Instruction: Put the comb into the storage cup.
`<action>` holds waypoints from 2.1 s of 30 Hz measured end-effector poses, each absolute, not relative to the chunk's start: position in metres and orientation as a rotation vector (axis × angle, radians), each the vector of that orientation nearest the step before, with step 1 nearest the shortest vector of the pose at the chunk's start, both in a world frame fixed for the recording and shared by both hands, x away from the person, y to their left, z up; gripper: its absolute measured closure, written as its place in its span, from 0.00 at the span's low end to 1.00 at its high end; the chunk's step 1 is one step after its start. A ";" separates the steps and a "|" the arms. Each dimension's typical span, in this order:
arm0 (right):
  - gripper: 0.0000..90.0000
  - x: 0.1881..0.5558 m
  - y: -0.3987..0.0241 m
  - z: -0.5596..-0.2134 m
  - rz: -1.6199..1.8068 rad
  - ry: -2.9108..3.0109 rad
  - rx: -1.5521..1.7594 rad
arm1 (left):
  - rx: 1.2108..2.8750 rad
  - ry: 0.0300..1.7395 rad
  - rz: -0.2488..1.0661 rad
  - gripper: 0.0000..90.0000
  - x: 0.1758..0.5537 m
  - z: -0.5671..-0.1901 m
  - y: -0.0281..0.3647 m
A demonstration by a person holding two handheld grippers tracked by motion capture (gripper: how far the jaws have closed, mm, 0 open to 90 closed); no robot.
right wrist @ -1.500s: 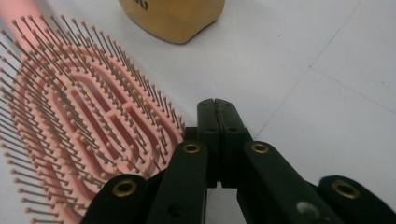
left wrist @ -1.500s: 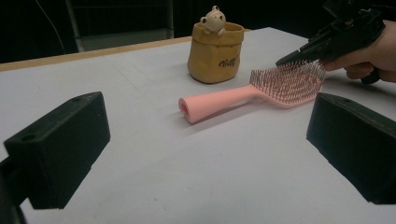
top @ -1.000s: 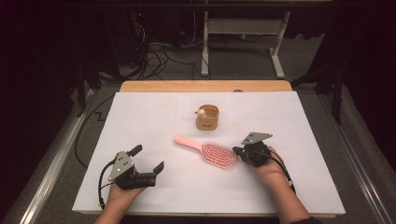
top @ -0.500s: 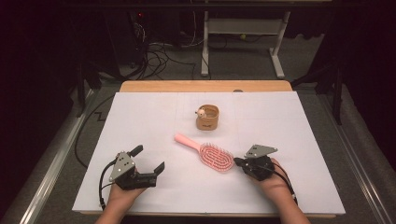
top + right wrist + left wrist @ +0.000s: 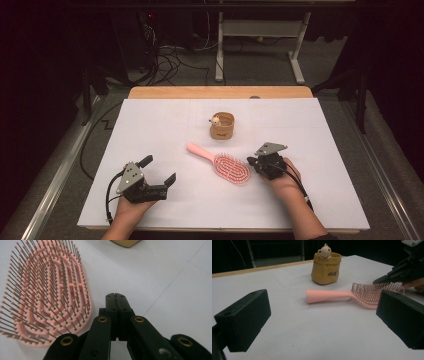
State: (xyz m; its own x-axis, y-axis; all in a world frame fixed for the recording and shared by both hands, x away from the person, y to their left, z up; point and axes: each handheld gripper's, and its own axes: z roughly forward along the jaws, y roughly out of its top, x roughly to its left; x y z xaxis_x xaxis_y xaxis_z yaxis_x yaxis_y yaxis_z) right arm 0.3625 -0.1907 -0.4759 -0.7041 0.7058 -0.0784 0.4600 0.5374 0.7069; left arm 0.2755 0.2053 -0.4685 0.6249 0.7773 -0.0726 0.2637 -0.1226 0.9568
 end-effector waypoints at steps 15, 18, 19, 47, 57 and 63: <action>1.00 0.318 -0.202 -0.462 1.077 2.364 0.939 | 1.685 0.876 0.552 0.00 0.276 -0.469 0.208; 0.95 0.306 -0.219 -0.459 1.112 2.289 0.998 | 1.681 0.885 0.558 0.00 0.276 -0.470 0.209; 0.93 0.303 -0.225 -0.459 1.125 2.267 1.021 | 1.680 0.888 0.561 0.00 0.276 -0.469 0.209; 0.22 0.283 -0.257 -0.469 1.178 2.039 1.222 | 1.746 0.913 0.567 0.00 0.280 -0.474 0.209; 0.07 0.283 -0.251 -0.468 1.179 2.038 1.202 | 1.738 0.912 0.568 0.00 0.279 -0.474 0.210; 0.00 0.282 -0.248 -0.467 1.194 2.030 1.182 | 1.739 0.905 0.573 0.00 0.279 -0.474 0.209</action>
